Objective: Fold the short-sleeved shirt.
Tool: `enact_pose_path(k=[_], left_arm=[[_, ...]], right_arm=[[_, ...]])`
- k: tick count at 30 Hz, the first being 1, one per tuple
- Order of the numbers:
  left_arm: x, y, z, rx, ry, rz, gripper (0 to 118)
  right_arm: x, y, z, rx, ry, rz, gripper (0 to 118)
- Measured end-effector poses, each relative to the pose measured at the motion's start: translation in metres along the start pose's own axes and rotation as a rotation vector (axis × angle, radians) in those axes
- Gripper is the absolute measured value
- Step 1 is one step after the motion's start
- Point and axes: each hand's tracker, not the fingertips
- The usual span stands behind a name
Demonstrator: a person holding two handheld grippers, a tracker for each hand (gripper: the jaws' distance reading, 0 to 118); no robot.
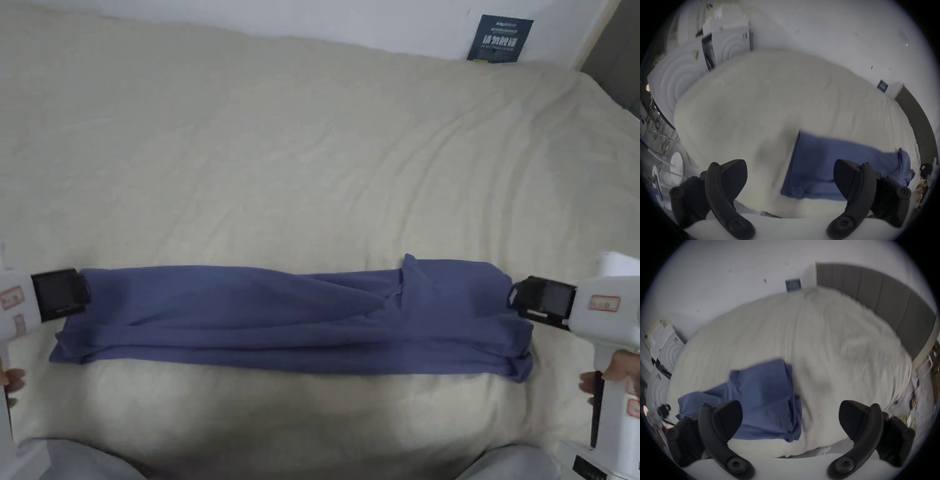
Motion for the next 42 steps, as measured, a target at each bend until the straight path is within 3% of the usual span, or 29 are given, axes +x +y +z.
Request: enact_pose_path(k=[4,9,15,17,18,19,20,21,22,25,29,36,40,41,42], left_arm=[[0.017,0.031,0.041,0.209,0.009,-0.031,110],[0.051,0.031,0.084,0.484,0.021,-0.156,112],[0.078,0.006,0.109,0.607,-0.03,-0.215,109],[0.083,-0.002,0.112,0.621,-0.035,-0.234,85],[0.084,-0.005,0.11,0.617,-0.038,-0.242,63],[0.086,-0.008,0.11,0.615,-0.04,-0.249,30],[0.087,-0.011,0.11,0.612,-0.047,-0.253,11],[0.087,-0.013,0.11,0.603,-0.059,-0.255,5],[0.088,-0.016,0.107,0.597,-0.063,-0.249,1],[0.086,-0.019,0.107,0.584,-0.096,-0.226,0],[0.084,-0.019,0.104,0.572,-0.121,-0.203,0],[0.074,-0.006,0.096,0.529,-0.177,-0.182,0],[0.049,0.021,0.076,0.386,-0.269,-0.123,1],[0.04,0.029,0.068,0.323,-0.319,-0.101,10],[0.03,0.037,0.059,0.266,-0.363,-0.067,29]], right_arm=[[-0.011,0.026,0.047,0.215,0.016,0.091,118],[-0.04,0.016,0.107,0.537,0.059,0.121,118],[-0.082,-0.016,0.135,0.687,0.088,0.159,118],[-0.087,-0.022,0.135,0.7,0.11,0.156,118],[-0.091,-0.025,0.137,0.697,0.12,0.157,118],[-0.095,-0.028,0.138,0.697,0.124,0.154,118],[-0.095,-0.028,0.134,0.691,0.136,0.151,114],[-0.098,-0.029,0.135,0.689,0.154,0.155,98],[-0.102,-0.033,0.138,0.704,0.157,0.162,51],[-0.107,-0.034,0.139,0.72,0.138,0.162,11],[-0.109,-0.033,0.136,0.701,0.152,0.171,4],[-0.113,-0.03,0.129,0.659,0.154,0.157,3],[-0.115,-0.027,0.124,0.639,0.157,0.162,3],[-0.116,-0.026,0.123,0.636,0.156,0.155,3],[-0.116,-0.024,0.122,0.626,0.161,0.149,3]])
